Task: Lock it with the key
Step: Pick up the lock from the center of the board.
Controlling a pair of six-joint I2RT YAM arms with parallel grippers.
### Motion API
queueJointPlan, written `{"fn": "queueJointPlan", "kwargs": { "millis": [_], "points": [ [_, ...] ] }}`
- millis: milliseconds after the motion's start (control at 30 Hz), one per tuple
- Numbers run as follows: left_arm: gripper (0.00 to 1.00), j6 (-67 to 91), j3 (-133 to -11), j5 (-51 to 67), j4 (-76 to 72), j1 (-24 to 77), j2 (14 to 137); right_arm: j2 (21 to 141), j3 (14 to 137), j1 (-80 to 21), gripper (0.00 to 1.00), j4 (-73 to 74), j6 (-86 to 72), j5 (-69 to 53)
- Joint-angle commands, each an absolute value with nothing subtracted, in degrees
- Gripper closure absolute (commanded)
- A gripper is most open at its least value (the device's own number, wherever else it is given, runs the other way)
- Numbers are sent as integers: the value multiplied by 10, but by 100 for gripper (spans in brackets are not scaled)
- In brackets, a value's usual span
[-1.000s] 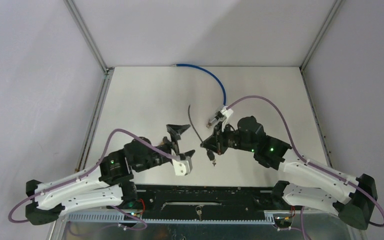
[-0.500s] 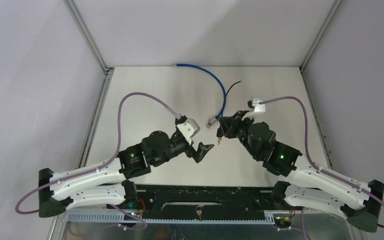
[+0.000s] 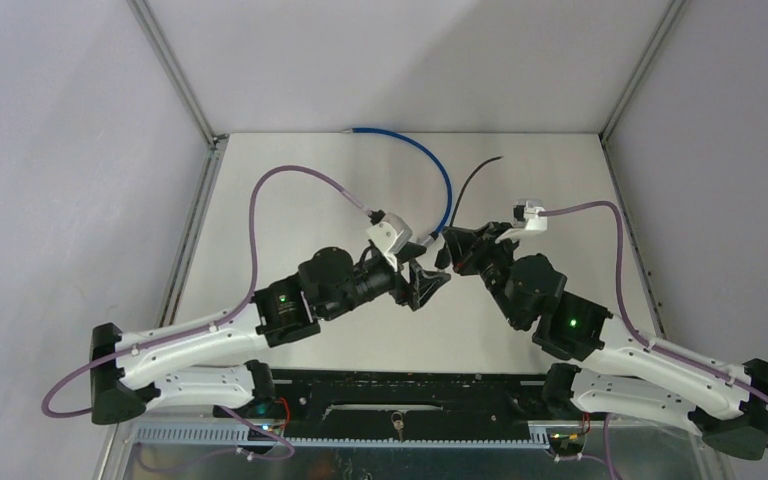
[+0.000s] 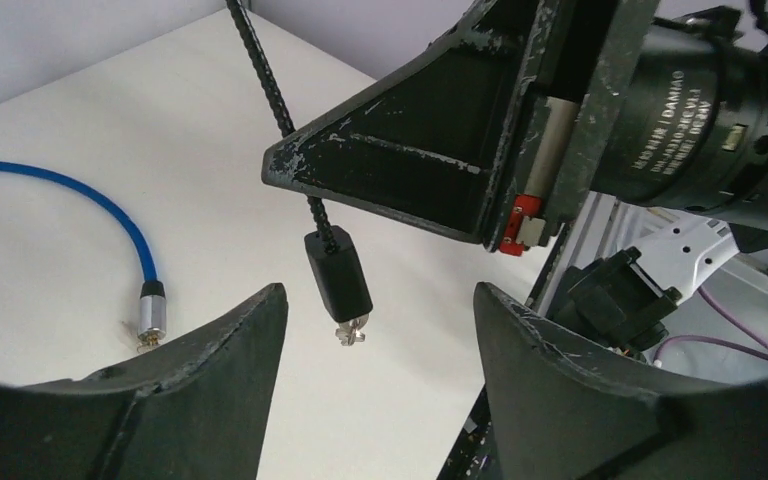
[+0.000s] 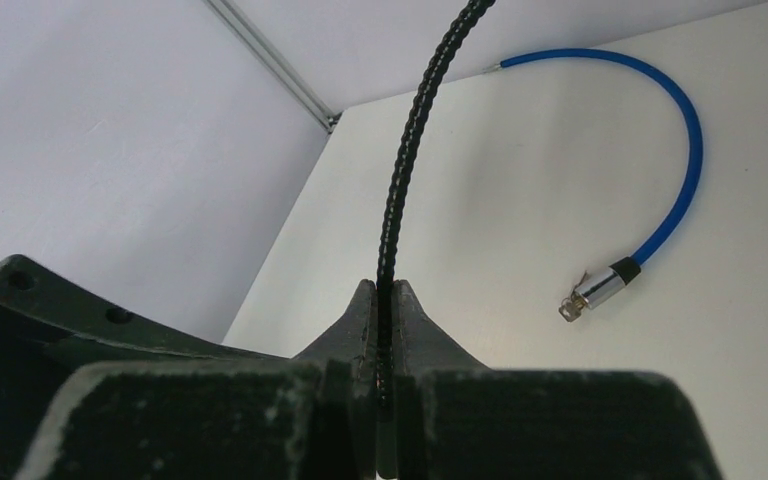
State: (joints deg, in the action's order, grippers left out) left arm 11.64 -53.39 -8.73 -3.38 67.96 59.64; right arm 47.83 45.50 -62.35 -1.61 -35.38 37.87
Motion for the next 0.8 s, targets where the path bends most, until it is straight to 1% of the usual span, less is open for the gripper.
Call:
{"fn": "queueJointPlan", "kwargs": {
  "millis": [0, 133, 233, 433, 600, 767],
  "points": [
    [33, 135, -571, -81, -46, 678, 616, 467, 476, -635, 100, -61, -335, 389],
    [41, 134, -574, -96, -33, 674, 628, 461, 470, -639, 100, -79, -311, 365],
    [44, 139, -571, -97, -32, 671, 633, 453, 462, -642, 100, -88, -297, 349],
    [54, 142, -574, -90, -39, 665, 642, 439, 446, -642, 100, -102, -274, 310],
    [57, 146, -577, -92, -47, 663, 643, 427, 436, -642, 100, -105, -258, 291],
    [63, 144, -583, -86, -47, 663, 645, 424, 429, -642, 100, -104, -251, 272]
  ]
}}
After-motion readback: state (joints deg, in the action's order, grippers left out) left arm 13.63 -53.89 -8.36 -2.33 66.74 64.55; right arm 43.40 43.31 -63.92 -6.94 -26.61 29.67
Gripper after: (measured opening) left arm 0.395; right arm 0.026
